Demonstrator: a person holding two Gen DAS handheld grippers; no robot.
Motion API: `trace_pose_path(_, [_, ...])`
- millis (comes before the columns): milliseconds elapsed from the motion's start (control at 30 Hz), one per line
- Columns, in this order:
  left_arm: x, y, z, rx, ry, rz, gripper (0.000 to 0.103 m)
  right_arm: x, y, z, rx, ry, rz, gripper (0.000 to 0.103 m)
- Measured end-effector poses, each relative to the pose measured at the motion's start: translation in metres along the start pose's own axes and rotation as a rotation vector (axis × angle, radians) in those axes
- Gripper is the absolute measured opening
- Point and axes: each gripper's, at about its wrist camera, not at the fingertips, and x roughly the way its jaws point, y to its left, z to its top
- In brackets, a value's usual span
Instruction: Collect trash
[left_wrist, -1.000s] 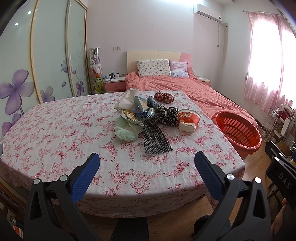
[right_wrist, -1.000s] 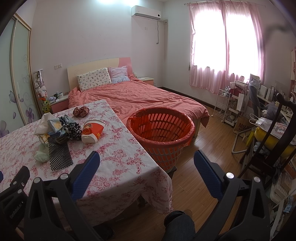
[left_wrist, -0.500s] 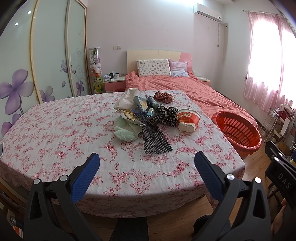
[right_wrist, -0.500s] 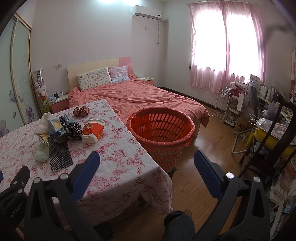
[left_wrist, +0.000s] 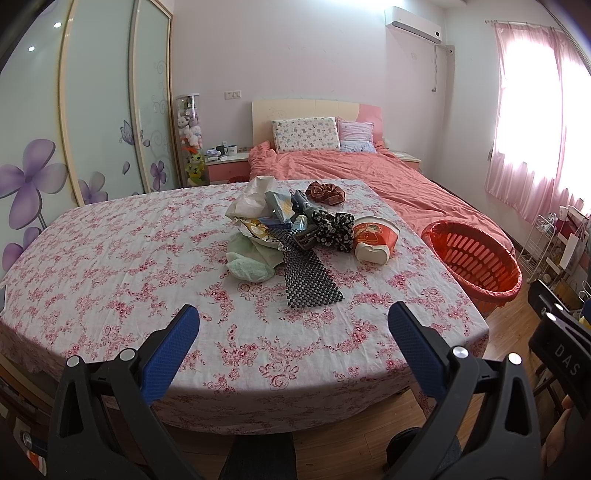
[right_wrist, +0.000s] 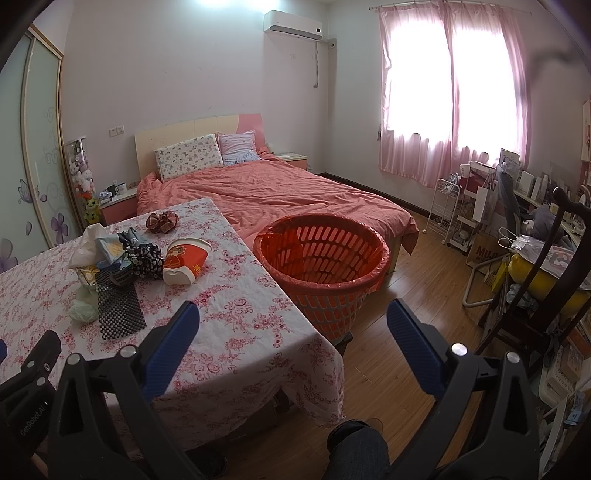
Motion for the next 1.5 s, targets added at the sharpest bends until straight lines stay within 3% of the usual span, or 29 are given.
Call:
trace_pose_path(333, [0.008,0.004,0.000,-0.017,0.010,0.005,0.101,0.009,0.003,0.001,-0.002,0.004,-0.002,0.099])
trace_pose_path(500, [0.029,0.021,0.001,-0.058,0.027,0.055,0.101,0.027,0.006,0.002,-0.012,0.005,0.006,0.099])
trace_pose_path(1033, [0.113,0.085,0.029,-0.164,0.129,0.135,0.101,0.131,0.071,0.034,-0.061,0.098,0.136,0.097])
trace_pose_path(1500, [0.165,0.098,0.040,-0.150,0.185,0.095,0.101,0.240,0.152,0.039,-0.144,0.270,0.233,0.093])
